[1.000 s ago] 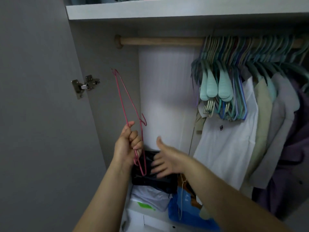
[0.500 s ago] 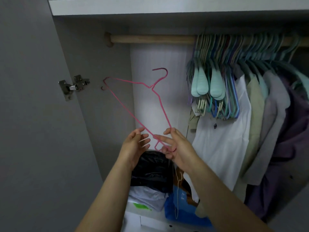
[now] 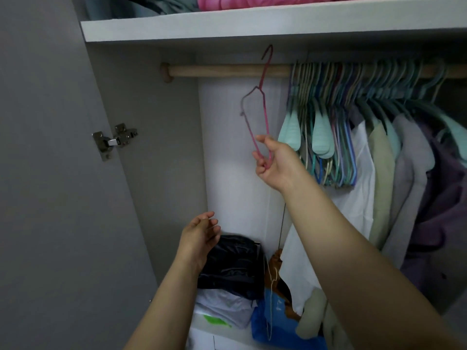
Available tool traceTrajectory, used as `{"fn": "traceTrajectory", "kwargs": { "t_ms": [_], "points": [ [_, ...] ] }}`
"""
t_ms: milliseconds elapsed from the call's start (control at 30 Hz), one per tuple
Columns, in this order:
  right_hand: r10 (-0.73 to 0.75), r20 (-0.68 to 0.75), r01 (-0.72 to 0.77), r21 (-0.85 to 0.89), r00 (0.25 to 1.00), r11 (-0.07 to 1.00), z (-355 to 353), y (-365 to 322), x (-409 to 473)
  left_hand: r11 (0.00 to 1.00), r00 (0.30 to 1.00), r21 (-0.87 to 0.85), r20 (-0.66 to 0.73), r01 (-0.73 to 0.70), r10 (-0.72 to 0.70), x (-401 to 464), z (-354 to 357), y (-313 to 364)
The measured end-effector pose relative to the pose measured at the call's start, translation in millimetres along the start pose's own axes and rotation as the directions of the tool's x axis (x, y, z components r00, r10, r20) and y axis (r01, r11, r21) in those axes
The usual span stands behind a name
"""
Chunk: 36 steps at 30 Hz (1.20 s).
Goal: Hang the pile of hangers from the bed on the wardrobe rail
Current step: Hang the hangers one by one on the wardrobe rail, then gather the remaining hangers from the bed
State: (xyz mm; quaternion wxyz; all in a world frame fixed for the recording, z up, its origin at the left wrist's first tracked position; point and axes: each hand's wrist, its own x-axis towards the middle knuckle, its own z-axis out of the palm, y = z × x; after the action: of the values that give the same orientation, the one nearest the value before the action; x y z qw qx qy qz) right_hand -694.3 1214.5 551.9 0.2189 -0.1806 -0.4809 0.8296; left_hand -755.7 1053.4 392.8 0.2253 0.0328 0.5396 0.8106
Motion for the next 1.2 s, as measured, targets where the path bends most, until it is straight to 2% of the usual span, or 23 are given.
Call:
{"fn": "traceTrajectory", "kwargs": {
  "t_ms": [133,233,400,533,633,767,833,933,1033,1200],
  "points": [
    [0.009,-0.134,-0.012,-0.024,0.991,1.0,18.3,-6.0,18.8,1.0,0.999,0.008,-0.033,0.003,-0.003,-9.6,-0.7,-3.0],
    [0.023,-0.185,-0.017,0.033,0.982,0.999,23.1,3.2,16.8,0.999,0.997,0.047,-0.071,-0.008,0.012,-20.0,0.3,-2.5],
    [-0.064,-0.308,0.091,0.074,0.949,0.993,9.5,14.3,14.1,0.998,0.991,0.044,-0.129,-0.04,0.045,-40.0,-2.2,-5.0],
    [-0.136,-0.298,0.195,0.181,0.945,0.964,-4.1,22.5,6.6,0.995,0.977,0.034,-0.193,-0.089,0.094,-60.4,-5.3,-13.7],
    [-0.198,-0.26,0.228,0.093,0.945,0.969,-18.5,37.6,-2.9,0.994,0.967,0.063,-0.232,-0.093,0.105,-79.4,-13.9,-28.4],
    [-0.288,-0.264,0.264,-0.121,0.921,0.957,-34.9,78.9,-30.5,0.992,0.949,0.107,-0.301,-0.065,0.095,-109.8,-36.1,-49.2],
    [-0.226,-0.192,0.19,-0.189,0.955,0.963,-38.9,108.4,-46.7,0.99,0.936,0.129,-0.341,-0.048,0.09,-124.7,-52.1,-57.9],
    [0.035,0.07,-0.014,-0.282,0.997,0.959,-31.2,150.6,-84.0,0.986,0.92,0.163,-0.383,-0.02,0.082,-149.3,-81.7,-68.7],
    [0.198,0.294,-0.047,-0.45,0.935,0.892,-13.1,188.5,-128.1,0.985,0.902,0.17,-0.423,-0.014,0.086,-182.1,-114.8,-72.5],
    [0.358,0.493,0.014,-0.602,0.793,0.799,28.5,259.7,-207.9,0.982,0.843,0.189,-0.527,-0.013,0.112,-262.3,-188.6,-71.0]
  ]
}}
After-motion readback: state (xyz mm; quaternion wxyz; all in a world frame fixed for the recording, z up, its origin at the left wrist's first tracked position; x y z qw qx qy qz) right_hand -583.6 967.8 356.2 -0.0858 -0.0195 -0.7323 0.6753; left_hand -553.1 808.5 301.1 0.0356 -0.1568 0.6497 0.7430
